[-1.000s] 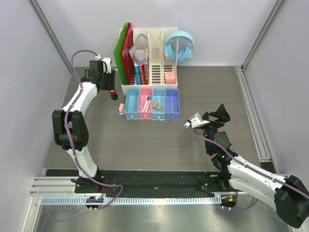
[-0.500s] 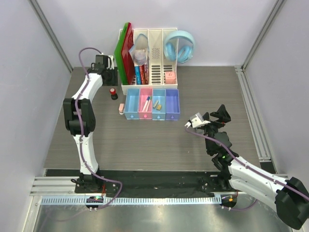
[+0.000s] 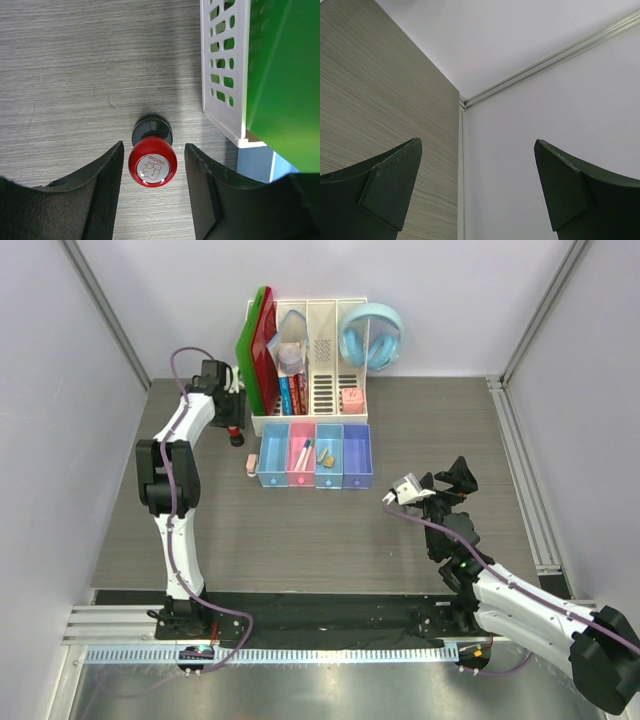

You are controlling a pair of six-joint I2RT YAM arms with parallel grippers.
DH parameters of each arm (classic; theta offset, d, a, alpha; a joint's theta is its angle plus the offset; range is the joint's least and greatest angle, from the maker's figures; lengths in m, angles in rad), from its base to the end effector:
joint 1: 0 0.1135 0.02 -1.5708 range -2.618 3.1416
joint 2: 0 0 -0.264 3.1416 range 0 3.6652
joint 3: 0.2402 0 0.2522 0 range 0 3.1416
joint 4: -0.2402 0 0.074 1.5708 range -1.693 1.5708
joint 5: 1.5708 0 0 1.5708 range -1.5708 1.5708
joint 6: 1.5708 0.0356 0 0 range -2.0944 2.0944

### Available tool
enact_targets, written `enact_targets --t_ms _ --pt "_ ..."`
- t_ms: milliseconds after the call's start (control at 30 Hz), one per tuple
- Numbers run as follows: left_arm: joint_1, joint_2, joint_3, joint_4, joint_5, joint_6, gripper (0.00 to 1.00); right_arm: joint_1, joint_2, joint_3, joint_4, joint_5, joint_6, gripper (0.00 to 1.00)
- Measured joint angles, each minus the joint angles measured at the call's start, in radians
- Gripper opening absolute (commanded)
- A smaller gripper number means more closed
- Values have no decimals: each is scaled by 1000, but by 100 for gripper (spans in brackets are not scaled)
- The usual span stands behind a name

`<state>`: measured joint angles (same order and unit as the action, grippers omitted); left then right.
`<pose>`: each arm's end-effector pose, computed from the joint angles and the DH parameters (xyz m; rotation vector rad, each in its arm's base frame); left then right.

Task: Sort the stationery into containers
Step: Pick up the stationery from the center of the board.

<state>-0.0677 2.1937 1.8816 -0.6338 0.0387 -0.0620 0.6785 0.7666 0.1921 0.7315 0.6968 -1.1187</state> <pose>0.4885 -0.0345 0.2209 0.0229 2.5185 -0.1014 0.1452 0.0877 0.2297 -0.7182 1.3255 -0.8464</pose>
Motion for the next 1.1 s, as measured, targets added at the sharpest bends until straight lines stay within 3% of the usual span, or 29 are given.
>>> enact_targets --t_ms 133,233,467,767,1100 --pt "0 1 0 -5 0 17 49 0 6 0 -1 0 0 99" --pt "0 1 0 -8 1 18 39 0 6 0 -2 0 0 99" --pt "0 1 0 -8 10 24 0 0 6 0 -2 0 0 99" --pt "0 -19 -27 -14 13 39 0 -2 12 1 -39 -7 14 100" --pt "0 -246 -162 -160 86 80 0 -68 100 127 -383 -119 187 100"
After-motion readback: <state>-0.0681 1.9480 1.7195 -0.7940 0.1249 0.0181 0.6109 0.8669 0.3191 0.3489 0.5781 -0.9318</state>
